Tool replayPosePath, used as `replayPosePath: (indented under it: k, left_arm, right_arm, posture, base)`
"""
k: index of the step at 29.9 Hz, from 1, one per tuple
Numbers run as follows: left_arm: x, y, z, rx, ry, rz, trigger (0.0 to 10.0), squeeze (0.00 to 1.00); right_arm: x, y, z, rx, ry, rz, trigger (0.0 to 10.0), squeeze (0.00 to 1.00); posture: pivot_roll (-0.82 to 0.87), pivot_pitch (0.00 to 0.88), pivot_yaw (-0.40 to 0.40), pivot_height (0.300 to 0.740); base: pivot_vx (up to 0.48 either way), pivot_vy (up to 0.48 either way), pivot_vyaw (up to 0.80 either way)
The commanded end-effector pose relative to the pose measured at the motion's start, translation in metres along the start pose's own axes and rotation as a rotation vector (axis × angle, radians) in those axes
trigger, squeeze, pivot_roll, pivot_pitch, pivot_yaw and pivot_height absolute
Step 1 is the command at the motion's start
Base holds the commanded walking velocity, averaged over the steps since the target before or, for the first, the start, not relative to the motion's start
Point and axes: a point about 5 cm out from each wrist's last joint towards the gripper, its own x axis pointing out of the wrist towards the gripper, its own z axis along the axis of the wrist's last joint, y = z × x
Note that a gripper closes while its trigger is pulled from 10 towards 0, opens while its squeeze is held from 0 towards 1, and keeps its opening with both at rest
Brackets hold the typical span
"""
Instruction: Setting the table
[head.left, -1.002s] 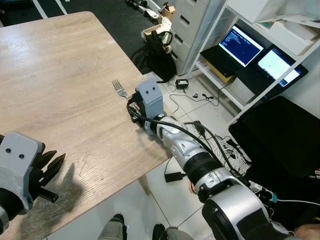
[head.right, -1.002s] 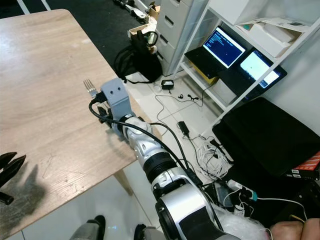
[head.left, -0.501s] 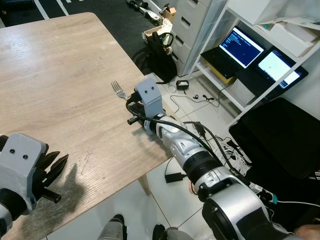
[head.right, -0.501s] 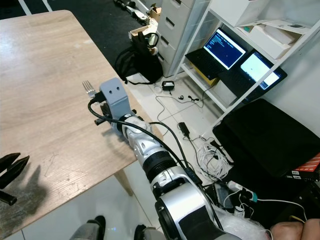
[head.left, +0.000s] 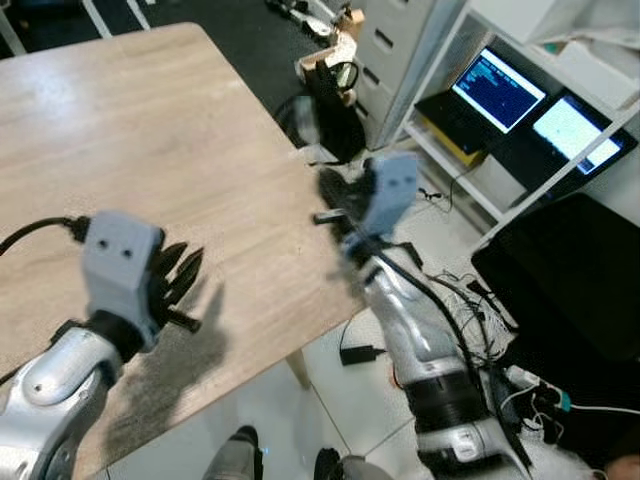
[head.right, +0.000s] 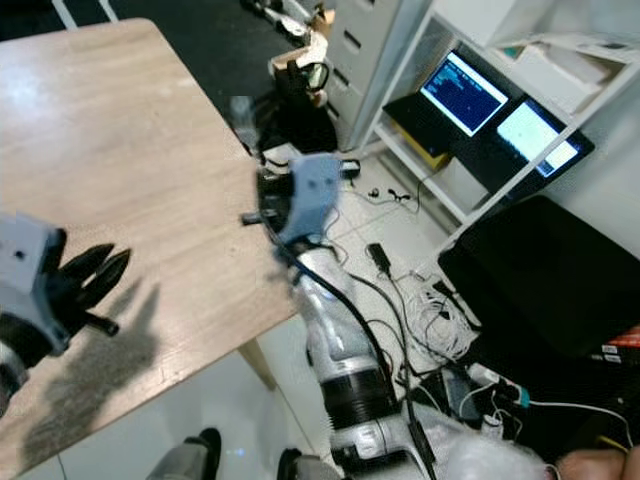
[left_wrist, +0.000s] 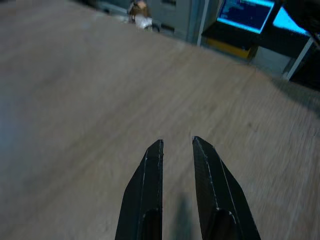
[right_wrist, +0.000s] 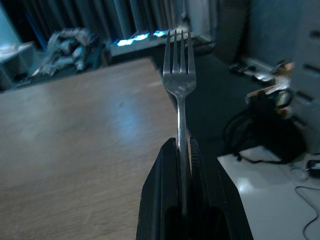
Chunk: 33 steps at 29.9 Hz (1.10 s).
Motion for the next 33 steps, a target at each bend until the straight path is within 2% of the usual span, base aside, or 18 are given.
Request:
replayPosePath:
  k: [1, 4, 7, 12, 18, 25, 33]
  left_arm:
    - [0.005, -0.005, -0.001, -0.02, -0.001, -0.036, 10.0, 0.0]
    - [0.019, -0.015, 0.005, -0.055, -0.039, -0.061, 10.0, 0.0]
    - [0.026, -0.026, -0.003, -0.076, -0.013, -0.051, 10.0, 0.0]
    - [0.03, -0.035, -0.013, -0.095, 0.014, -0.039, 10.0, 0.0]
    - [0.036, -0.036, -0.018, -0.117, 0.024, -0.008, 10.0, 0.0]
    - [0.041, -0.032, -0.02, -0.132, 0.019, 0.041, 10.0, 0.0]
    - [0.041, -0.033, -0.022, -0.14, 0.017, 0.045, 10.0, 0.0]
  right_arm:
    - [-0.009, -0.002, 0.001, 0.001, -0.014, -0.045, 10.0, 0.0]
    - [-0.035, -0.021, -0.003, -0.059, 0.002, -0.162, 10.0, 0.0]
    - [-0.055, -0.036, -0.01, -0.094, 0.049, -0.268, 10.0, 0.0]
    - [-0.069, -0.049, -0.014, -0.101, 0.088, -0.371, 10.0, 0.0]
    - [-0.068, -0.053, -0.011, -0.111, 0.08, -0.394, 10.0, 0.0]
    - [-0.064, -0.049, -0.01, -0.118, 0.092, -0.38, 10.0, 0.0]
    - [-0.064, -0.048, -0.013, -0.114, 0.106, -0.378, 10.0, 0.0]
  posture:
    - [0.18, 0.135, 0.003, 0.74]
    - [0.14, 0.115, 0.026, 0.74]
    - [0.13, 0.111, 0.034, 0.74]
    - [0.1, 0.104, 0.046, 0.74]
    - [0.1, 0.097, 0.045, 0.74]
    - [0.1, 0.096, 0.039, 0.74]
    - [0.09, 0.098, 0.039, 0.74]
  base:
    - [0.0, 0.0, 0.0]
    - [0.0, 0.0, 0.0]
    - [0.0, 0.0, 0.0]
    - [0.0, 0.0, 0.0]
    - [0.0, 0.0, 0.0]
    - [0.0, 0.0, 0.0]
    - [-0.335, 0.0, 0.0]
